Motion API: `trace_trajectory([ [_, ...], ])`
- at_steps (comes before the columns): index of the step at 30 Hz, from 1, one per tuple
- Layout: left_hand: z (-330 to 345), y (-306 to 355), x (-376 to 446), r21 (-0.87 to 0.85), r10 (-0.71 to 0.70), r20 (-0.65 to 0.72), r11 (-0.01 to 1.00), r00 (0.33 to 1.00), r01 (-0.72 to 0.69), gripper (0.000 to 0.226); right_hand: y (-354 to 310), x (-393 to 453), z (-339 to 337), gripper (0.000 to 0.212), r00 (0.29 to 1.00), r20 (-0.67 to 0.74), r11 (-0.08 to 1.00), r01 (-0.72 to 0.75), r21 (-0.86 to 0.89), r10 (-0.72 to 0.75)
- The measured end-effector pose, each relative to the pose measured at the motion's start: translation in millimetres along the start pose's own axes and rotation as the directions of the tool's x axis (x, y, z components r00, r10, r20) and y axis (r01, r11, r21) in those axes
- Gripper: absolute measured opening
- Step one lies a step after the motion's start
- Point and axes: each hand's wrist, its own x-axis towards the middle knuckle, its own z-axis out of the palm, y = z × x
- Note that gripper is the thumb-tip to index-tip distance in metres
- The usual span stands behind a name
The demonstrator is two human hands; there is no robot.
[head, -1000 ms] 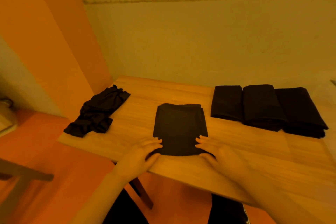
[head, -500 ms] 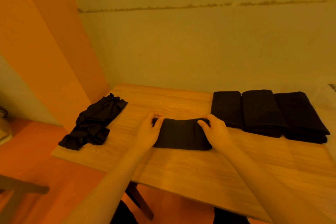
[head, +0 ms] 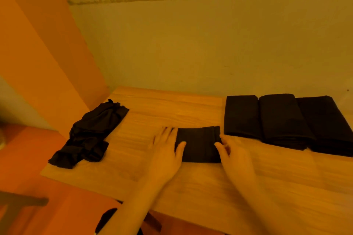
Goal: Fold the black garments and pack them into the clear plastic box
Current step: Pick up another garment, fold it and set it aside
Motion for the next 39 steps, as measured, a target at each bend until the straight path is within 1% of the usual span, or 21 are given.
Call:
trace_trajectory([
  [1, 6, -3, 0, 0.055, 0.002, 0.056, 0.998, 0.998, -0.005, 0.055, 3, -4, 3, 0.047, 0.999, 0.049, 0.998, -0.009, -0.067, 0.012],
  [2, 11, -7, 1, 0.061, 0.006, 0.082, 0.998, 0.997, -0.011, 0.055, 5, -7, 3, 0.050, 0.997, 0.076, 0.989, -0.003, -0.149, 0.014],
  [3, 13, -10, 2, 0.020, 0.009, 0.097, 1.000, 0.995, -0.011, 0.054, 5, -9, 2, 0.052, 0.997, 0.072, 0.980, 0.006, -0.201, 0.009],
  [5, 10, -11, 3, -0.163, -0.008, 0.105, 0.986, 0.994, 0.025, 0.053, 4, -11, -2, 0.053, 1.000, 0.003, 0.978, 0.021, -0.205, -0.021],
  [7, 3, -11, 0, -0.422, -0.155, 0.041, 0.893, 0.987, 0.158, 0.054, 0, -12, -4, 0.049, 0.996, -0.061, 0.985, 0.058, -0.163, -0.068],
  [9, -3, -13, -4, -0.619, -0.371, 0.002, 0.729, 0.929, 0.292, 0.049, -5, -9, -4, 0.044, 1.000, -0.026, 0.996, 0.005, -0.085, -0.007],
  [10, -5, -13, -6, -0.650, -0.436, 0.033, 0.675, 0.900, 0.350, 0.046, -8, -7, -3, 0.041, 0.998, 0.015, 0.998, -0.065, -0.023, 0.065],
  [12, -5, -13, -10, -0.650, -0.482, 0.102, 0.629, 0.870, 0.425, 0.041, -10, -2, 0, 0.033, 0.984, 0.059, 0.982, -0.173, 0.077, 0.169],
  [15, -4, -11, -16, -0.683, -0.516, 0.071, 0.599, 0.854, 0.418, 0.037, -10, 3, 2, 0.029, 0.970, 0.061, 0.957, -0.241, 0.161, 0.234],
  [18, -2, -11, -24, -0.712, -0.552, 0.021, 0.578, 0.834, 0.400, 0.034, -8, 4, 2, 0.035, 0.966, 0.073, 0.952, -0.257, 0.165, 0.248],
  [20, -2, -10, -28, -0.734, -0.564, 0.011, 0.557, 0.826, 0.390, 0.031, -8, 3, 2, 0.029, 0.967, 0.083, 0.949, -0.253, 0.188, 0.241],
  [22, -3, -6, -28, -0.767, -0.576, 0.015, 0.518, 0.817, 0.379, 0.027, -8, 2, 1, 0.020, 0.977, 0.056, 0.957, -0.212, 0.200, 0.204],
  [24, -3, -2, -28, -0.803, -0.580, 0.003, 0.484, 0.814, 0.348, 0.020, -10, 0, -2, 0.014, 0.991, -0.026, 0.982, -0.123, 0.140, 0.128],
  [25, -4, 1, -28, -0.811, -0.576, -0.013, 0.485, 0.818, 0.328, 0.016, -10, 0, -3, 0.013, 0.994, -0.061, 0.992, -0.082, 0.098, 0.088],
  [27, -3, 4, -29, -0.807, -0.552, -0.046, 0.511, 0.832, 0.295, 0.015, -12, 1, -3, 0.015, 0.996, -0.052, 0.997, -0.067, 0.049, 0.070],
  [30, 1, 4, -33, -0.804, -0.504, -0.060, 0.536, 0.862, 0.258, 0.021, -16, 0, 0, 0.031, 0.981, 0.051, 0.976, -0.192, 0.106, 0.187],
  [32, 3, 2, -34, -0.804, -0.480, -0.064, 0.544, 0.875, 0.239, 0.021, -17, 3, 2, 0.041, 0.967, 0.073, 0.961, -0.253, 0.108, 0.246],
  [33, 4, 2, -34, -0.799, -0.469, -0.067, 0.554, 0.881, 0.234, 0.019, -18, 4, 2, 0.042, 0.961, 0.076, 0.957, -0.271, 0.102, 0.264],
  [36, 3, -1, -33, -0.757, -0.434, -0.056, 0.606, 0.899, 0.246, 0.011, -21, 6, 1, 0.026, 0.964, 0.089, 0.964, -0.256, 0.068, 0.250],
  [38, 3, -6, -32, -0.726, -0.412, -0.044, 0.639, 0.910, 0.254, 0.007, -23, 6, 0, 0.010, 0.982, 0.072, 0.981, -0.178, 0.070, 0.173],
  [39, 3, -8, -31, -0.718, -0.410, -0.037, 0.646, 0.911, 0.261, 0.006, -23, 6, 0, 0.009, 0.991, 0.036, 0.987, -0.129, 0.096, 0.126],
])
